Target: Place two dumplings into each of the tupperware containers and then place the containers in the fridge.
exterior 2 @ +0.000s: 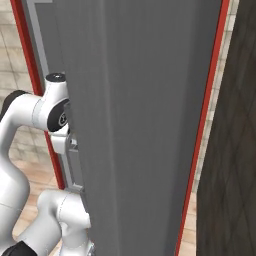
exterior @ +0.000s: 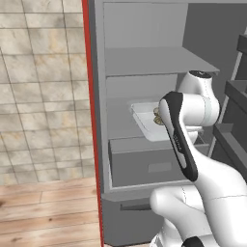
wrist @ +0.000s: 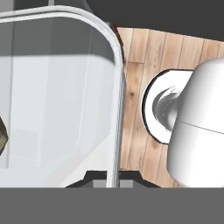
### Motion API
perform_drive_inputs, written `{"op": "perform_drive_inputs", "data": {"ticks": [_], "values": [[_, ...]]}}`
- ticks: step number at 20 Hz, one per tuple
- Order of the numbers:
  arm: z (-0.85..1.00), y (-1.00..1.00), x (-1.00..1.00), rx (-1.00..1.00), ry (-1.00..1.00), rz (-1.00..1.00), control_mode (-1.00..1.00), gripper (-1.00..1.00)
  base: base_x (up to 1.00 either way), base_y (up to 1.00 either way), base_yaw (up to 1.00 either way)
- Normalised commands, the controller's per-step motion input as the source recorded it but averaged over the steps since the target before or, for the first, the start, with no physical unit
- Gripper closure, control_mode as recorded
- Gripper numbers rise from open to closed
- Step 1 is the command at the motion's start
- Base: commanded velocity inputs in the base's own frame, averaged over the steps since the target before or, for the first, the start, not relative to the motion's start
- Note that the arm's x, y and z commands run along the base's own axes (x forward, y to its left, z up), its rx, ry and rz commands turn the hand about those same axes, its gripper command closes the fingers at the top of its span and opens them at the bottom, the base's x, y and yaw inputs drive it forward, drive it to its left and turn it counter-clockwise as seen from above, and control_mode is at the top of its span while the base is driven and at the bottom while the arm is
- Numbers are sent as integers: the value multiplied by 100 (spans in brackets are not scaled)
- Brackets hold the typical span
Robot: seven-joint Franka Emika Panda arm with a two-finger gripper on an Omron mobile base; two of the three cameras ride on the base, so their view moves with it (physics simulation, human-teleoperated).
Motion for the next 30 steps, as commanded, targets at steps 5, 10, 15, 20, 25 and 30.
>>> {"op": "perform_drive_inputs", "data": {"ticks": [5,10,15,20,25,30], "values": [[0,0,0,0,0,0,100,100,42,0,0],[0,0,0,0,0,0,100,100,27,0,0],[3,0,-4,0,-4,0,-100,100,2,0,0],[45,-15,-71,0,-42,0,-100,100,0,0,0],[57,0,-35,0,-51,-3,-100,100,0,0,0],[76,-1,65,0,-7,-13,-100,100,0,0,0]]}}
